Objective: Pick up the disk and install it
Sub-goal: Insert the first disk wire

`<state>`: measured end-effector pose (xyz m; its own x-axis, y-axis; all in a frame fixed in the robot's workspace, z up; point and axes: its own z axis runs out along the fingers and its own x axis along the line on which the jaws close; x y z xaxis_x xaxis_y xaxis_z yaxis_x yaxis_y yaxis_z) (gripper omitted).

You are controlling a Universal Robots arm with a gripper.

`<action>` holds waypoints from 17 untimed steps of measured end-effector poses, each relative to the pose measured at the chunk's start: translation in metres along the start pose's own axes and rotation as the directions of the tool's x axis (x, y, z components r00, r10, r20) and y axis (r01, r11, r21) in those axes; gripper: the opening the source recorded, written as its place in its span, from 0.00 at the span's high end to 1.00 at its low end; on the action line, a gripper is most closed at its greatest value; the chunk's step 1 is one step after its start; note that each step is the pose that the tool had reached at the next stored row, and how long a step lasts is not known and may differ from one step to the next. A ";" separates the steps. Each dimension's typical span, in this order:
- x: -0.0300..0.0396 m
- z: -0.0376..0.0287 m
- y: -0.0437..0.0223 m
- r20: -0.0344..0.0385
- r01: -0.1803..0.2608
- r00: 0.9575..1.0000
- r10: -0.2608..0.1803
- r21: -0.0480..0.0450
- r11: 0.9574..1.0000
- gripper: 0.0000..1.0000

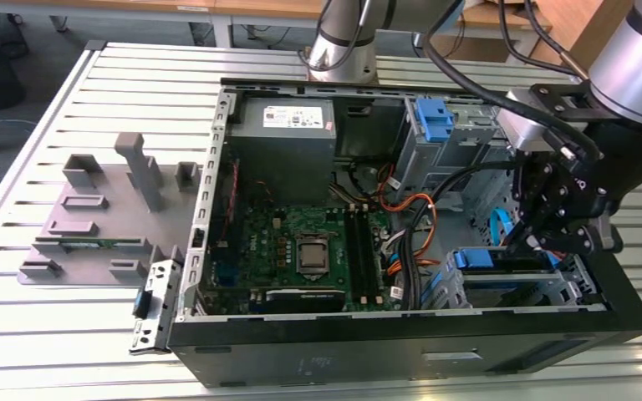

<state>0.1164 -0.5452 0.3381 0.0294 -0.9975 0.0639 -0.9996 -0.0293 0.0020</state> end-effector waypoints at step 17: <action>0.0026 -0.0003 -0.0007 0.000 0.000 1.000 0.000 -0.004 1.000 0.84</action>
<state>0.1172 -0.5478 0.3385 0.0297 -0.9975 0.0638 -0.9995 -0.0294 0.0061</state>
